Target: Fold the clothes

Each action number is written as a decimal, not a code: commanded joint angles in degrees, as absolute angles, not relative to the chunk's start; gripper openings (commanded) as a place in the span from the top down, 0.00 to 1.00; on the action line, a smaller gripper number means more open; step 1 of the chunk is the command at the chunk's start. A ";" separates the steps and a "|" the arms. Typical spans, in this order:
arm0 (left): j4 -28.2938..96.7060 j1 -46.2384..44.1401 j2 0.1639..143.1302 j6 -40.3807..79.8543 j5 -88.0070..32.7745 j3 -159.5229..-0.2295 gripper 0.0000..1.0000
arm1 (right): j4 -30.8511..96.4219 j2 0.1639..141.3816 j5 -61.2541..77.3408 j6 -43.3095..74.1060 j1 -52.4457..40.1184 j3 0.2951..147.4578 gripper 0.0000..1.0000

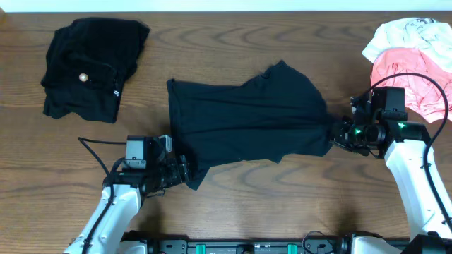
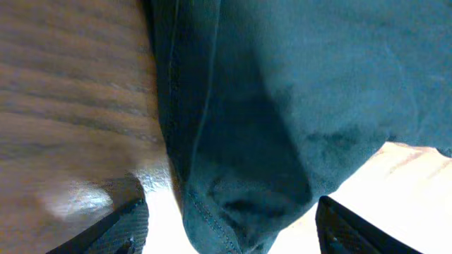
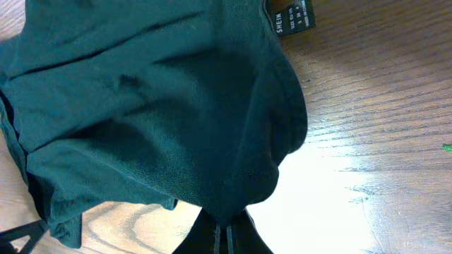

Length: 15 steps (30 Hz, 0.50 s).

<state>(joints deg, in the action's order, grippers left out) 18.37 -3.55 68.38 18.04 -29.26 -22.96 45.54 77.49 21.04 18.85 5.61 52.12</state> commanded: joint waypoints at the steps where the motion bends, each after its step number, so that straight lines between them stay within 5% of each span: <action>1: 18.26 -3.73 70.02 17.89 -30.76 -22.59 0.23 | 45.19 76.55 21.04 18.15 5.96 53.30 0.99; 11: 13.98 -3.73 78.48 17.96 -34.13 -22.61 0.23 | 44.86 76.55 21.06 18.15 5.96 53.30 0.99; 15: 14.00 -3.73 78.50 17.93 -34.13 -22.61 0.45 | 44.82 76.55 21.08 18.17 5.96 53.30 0.99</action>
